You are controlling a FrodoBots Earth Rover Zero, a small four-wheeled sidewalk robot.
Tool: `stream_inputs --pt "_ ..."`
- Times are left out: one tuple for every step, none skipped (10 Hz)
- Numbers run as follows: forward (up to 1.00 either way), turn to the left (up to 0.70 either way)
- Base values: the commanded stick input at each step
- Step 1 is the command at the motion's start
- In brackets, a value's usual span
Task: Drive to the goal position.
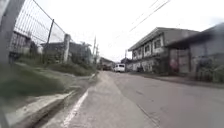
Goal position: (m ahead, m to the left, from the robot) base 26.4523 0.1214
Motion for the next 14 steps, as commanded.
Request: stream_inputs --pt "0.7 0.0" --pt "0.7 0.0" --pt "0.7 0.0" --pt "0.7 0.0" --pt "0.7 0.0" --pt "0.7 0.0" --pt "0.7 0.0" --pt "0.7 0.0" --pt "0.7 0.0" --pt "0.7 0.0" --pt "0.7 0.0" --pt "0.7 0.0" --pt "0.7 0.0" --pt "0.7 0.0"
